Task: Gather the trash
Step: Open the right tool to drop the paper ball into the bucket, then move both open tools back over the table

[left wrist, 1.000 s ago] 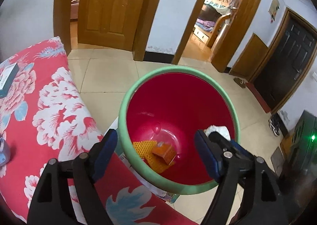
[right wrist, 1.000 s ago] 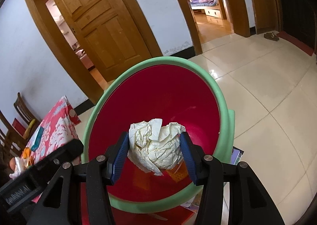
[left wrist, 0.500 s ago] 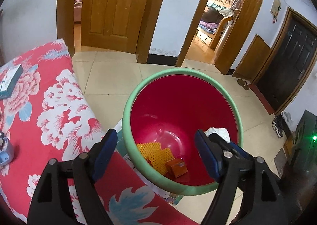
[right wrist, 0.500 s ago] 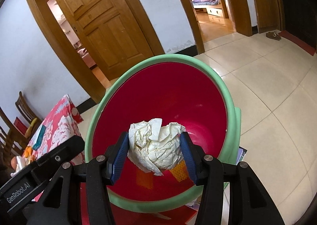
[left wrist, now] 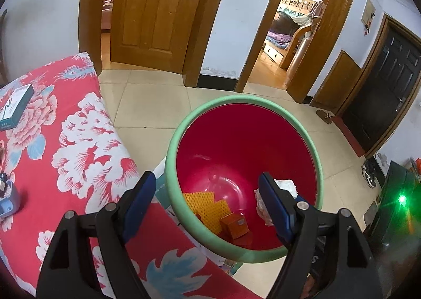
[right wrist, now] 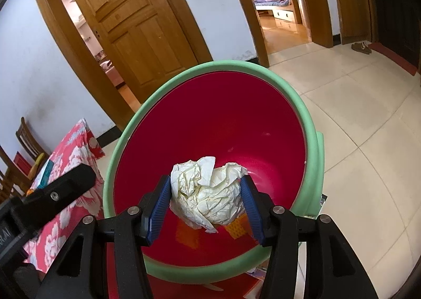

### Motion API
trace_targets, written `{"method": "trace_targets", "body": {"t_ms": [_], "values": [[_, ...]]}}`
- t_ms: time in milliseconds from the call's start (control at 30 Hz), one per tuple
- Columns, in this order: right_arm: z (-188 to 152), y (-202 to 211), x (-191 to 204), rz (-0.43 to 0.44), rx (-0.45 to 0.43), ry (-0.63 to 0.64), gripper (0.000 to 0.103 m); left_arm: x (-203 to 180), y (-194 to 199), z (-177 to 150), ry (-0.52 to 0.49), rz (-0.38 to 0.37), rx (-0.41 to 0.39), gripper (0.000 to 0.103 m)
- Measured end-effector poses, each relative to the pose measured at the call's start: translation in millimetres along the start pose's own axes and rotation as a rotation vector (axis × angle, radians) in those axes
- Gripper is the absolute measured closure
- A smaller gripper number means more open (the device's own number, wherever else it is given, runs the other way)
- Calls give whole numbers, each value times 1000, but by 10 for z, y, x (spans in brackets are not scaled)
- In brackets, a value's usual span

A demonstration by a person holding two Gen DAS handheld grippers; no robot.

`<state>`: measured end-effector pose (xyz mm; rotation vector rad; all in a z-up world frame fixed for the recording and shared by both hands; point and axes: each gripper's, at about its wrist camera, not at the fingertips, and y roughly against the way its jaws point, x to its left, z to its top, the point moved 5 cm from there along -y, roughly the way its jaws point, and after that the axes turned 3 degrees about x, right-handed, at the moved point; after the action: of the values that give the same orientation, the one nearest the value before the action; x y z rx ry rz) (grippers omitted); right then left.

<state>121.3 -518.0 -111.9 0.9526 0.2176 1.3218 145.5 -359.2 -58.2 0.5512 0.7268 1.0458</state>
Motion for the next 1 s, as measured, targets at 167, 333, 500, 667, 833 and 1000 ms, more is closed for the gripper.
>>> {"method": "trace_targets", "body": {"t_ms": [167, 333, 500, 667, 833, 1000], "values": [[8, -8, 3, -13, 15, -6, 45, -3, 10, 2, -3, 0, -2, 23], [49, 50, -30, -18, 3, -31, 34, 52, 51, -2, 17, -1, -27, 23], [53, 97, -9, 28, -2, -42, 34, 55, 69, 1, 22, -8, -34, 23], [43, 114, 19, 22, -12, -47, 33, 34, 69, 6, 14, -4, -30, 23], [50, 127, 72, 14, -20, -24, 33, 11, 54, 18, 10, 2, -26, 20], [34, 140, 96, 9, -15, -22, 33, 28, 50, 32, 18, 0, -25, 20]]}}
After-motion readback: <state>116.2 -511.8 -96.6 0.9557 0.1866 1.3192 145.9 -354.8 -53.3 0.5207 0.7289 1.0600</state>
